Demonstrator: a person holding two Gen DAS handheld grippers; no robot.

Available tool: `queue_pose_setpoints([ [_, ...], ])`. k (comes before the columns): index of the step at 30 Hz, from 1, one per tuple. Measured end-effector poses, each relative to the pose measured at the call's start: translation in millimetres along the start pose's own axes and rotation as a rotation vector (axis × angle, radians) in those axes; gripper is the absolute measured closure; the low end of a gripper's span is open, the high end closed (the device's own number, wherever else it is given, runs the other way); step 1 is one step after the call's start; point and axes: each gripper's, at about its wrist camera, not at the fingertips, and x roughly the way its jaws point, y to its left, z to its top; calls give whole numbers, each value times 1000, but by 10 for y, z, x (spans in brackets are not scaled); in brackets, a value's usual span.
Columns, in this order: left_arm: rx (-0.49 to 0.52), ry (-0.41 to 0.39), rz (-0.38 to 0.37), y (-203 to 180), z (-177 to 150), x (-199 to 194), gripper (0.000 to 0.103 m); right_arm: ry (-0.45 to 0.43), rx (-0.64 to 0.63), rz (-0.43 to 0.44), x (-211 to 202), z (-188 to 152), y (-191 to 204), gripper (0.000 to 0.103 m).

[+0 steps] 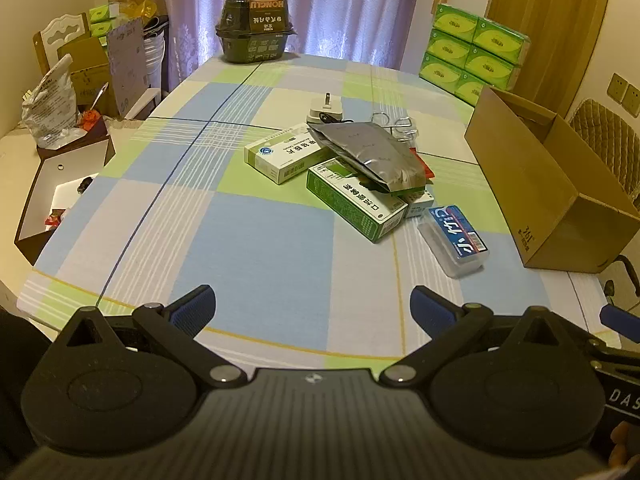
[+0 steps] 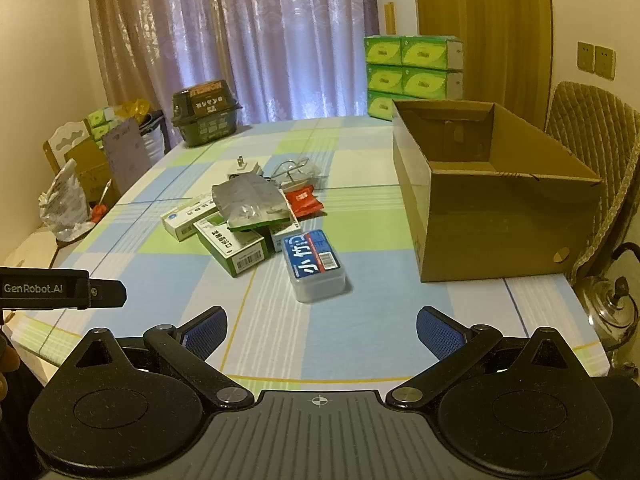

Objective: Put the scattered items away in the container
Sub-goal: 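Reach the right gripper toward the blue-and-white toothpaste box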

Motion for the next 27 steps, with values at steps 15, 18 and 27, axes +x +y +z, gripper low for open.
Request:
queue_pose_setpoints([
  [15,1,5,-2,-11,-24,3,1,4,3,1,-5,-2,-32,0],
  [18,1,8,-3,-11,-30,18,1,7,-8,2,5,-8,-31,0],
  [27,-30,13,31,-7,-32,41,1,25,-40,10,38,-13,3,0],
])
